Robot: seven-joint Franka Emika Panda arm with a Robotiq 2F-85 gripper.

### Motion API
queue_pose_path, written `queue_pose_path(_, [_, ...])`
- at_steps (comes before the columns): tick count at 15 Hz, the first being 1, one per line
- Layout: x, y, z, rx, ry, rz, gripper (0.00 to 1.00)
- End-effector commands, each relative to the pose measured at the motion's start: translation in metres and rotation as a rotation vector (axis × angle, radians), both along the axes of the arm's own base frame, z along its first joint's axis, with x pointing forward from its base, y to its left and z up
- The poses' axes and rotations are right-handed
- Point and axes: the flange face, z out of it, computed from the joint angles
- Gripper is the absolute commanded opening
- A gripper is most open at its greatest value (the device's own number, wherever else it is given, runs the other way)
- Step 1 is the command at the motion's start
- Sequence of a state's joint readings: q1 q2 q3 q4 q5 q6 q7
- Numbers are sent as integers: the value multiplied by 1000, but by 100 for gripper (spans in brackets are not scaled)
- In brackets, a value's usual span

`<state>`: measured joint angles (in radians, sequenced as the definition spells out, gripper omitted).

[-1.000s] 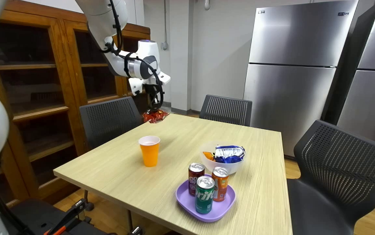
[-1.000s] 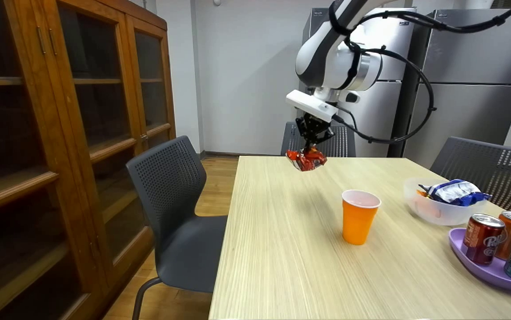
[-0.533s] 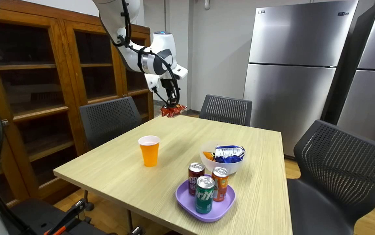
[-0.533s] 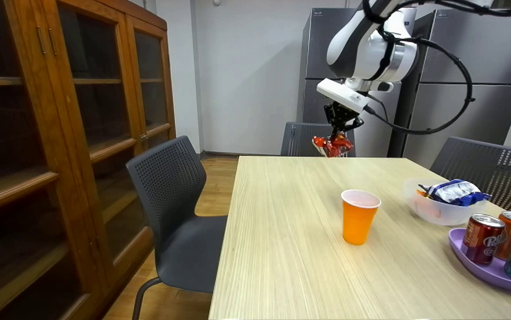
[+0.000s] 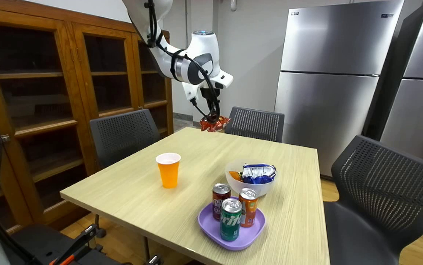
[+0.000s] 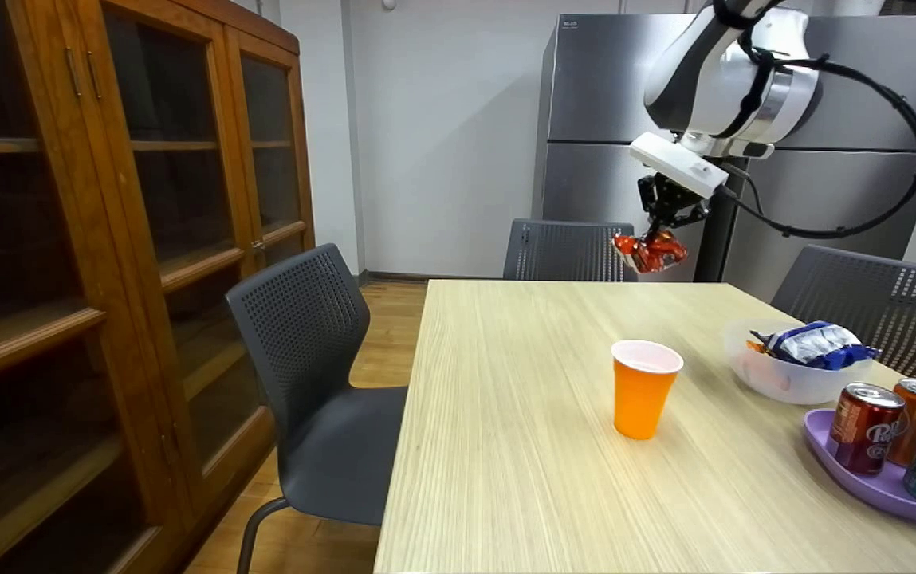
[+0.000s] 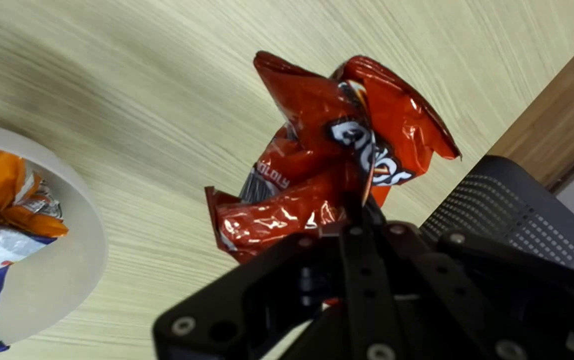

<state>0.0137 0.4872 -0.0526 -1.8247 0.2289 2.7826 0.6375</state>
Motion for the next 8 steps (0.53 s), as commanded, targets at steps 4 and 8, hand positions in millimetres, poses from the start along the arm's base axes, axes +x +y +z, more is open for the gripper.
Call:
queue_pose_path(4, [-35, -56, 9, -8, -4, -65, 0])
queue_pose_path(8, [-58, -80, 4, -19, 17, -112, 0])
